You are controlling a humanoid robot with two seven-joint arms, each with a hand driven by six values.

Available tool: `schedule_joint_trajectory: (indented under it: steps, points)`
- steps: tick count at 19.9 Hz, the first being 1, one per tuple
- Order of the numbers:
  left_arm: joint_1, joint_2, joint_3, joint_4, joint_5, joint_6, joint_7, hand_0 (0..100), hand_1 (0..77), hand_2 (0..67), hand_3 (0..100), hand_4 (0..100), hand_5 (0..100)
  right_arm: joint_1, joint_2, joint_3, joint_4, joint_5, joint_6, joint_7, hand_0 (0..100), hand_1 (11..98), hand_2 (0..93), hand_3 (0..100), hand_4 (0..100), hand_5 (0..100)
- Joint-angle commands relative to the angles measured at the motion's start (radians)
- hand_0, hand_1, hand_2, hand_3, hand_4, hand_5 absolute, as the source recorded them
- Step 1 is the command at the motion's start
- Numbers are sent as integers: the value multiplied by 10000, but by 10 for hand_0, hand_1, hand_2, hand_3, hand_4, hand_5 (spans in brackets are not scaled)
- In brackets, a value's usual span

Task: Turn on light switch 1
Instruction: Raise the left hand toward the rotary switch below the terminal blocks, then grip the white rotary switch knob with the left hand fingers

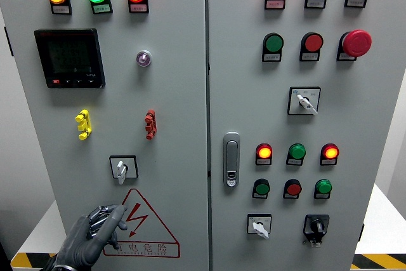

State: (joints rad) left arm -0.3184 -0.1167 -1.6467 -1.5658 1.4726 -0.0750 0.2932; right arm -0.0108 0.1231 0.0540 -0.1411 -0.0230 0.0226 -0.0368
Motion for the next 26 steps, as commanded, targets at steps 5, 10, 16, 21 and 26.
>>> schedule_joint_trajectory:
  steps: [5, 10, 16, 21, 26]
  points:
    - [-389, -14, 130, -571, 0, 366, 855, 0, 388, 386, 706, 906, 754, 0, 12, 13, 0, 0, 4, 0, 0, 196, 0, 198, 194, 105]
    - [-650, -14, 330, -771, 229, 1286, 1501, 0, 393, 395, 699, 899, 717, 0, 12, -3, 0, 0, -12, 0, 0, 199, 0, 198, 194, 105]
    - [-742, -14, 514, -756, 951, 1655, 1517, 0, 434, 410, 703, 892, 687, 0, 12, 12, 0, 0, 4, 0, 0, 199, 0, 198, 194, 105]
    - [-1003, -14, 697, -725, 967, 2344, 1532, 0, 519, 420, 708, 891, 695, 0, 12, -3, 0, 0, 4, 0, 0, 199, 0, 198, 194, 105]
    - [-1110, -14, 790, -740, 967, 2560, 1716, 0, 570, 428, 711, 890, 709, 0, 12, -3, 0, 0, -12, 0, 0, 196, 0, 198, 194, 105]
